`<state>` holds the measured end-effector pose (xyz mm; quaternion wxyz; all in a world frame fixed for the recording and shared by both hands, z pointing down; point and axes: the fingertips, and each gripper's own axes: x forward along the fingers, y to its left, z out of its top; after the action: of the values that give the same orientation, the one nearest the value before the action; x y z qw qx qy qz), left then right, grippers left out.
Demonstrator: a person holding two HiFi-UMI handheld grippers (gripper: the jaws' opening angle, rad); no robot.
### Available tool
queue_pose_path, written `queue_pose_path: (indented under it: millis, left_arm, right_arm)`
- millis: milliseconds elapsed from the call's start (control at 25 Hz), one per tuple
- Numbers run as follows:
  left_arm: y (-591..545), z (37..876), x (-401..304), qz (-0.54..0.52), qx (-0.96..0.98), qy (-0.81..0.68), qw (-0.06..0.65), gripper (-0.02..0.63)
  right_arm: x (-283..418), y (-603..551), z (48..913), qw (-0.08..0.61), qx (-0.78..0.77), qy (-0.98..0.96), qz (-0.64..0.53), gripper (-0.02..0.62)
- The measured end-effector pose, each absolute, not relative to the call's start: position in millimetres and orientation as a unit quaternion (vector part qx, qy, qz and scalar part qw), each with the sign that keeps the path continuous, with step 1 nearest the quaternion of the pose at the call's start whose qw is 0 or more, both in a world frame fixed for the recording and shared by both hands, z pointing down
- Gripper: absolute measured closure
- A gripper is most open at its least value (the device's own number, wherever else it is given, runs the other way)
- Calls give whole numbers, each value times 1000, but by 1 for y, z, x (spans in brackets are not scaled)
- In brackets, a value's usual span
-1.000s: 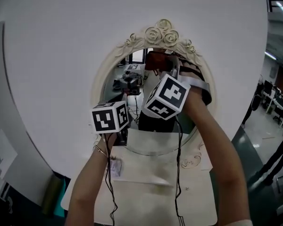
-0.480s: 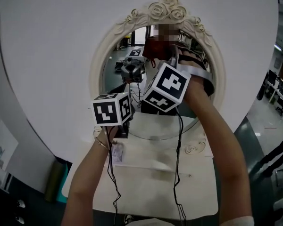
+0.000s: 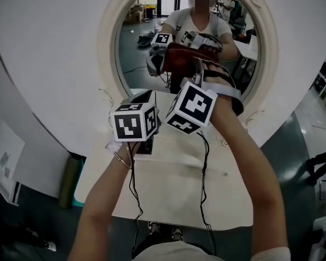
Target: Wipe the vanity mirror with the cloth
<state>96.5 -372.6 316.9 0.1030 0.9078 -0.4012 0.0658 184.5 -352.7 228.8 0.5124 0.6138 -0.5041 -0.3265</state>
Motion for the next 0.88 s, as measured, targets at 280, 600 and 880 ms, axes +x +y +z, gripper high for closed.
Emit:
queue_pose_path:
  millis: [280,600,880]
  left_arm:
    - [-369,415,94,115,896,-400,153,601]
    - [-360,486,80,120,886,-394,210,601]
    - [-359,517,69,130,879,-392,238,601]
  right_arm:
    - [178,-358,331,532,583,-544,-285,535]
    - [168,-359,457,551,545,-593,-218,535]
    - [164,-359,528,567,525,-611,-174,535]
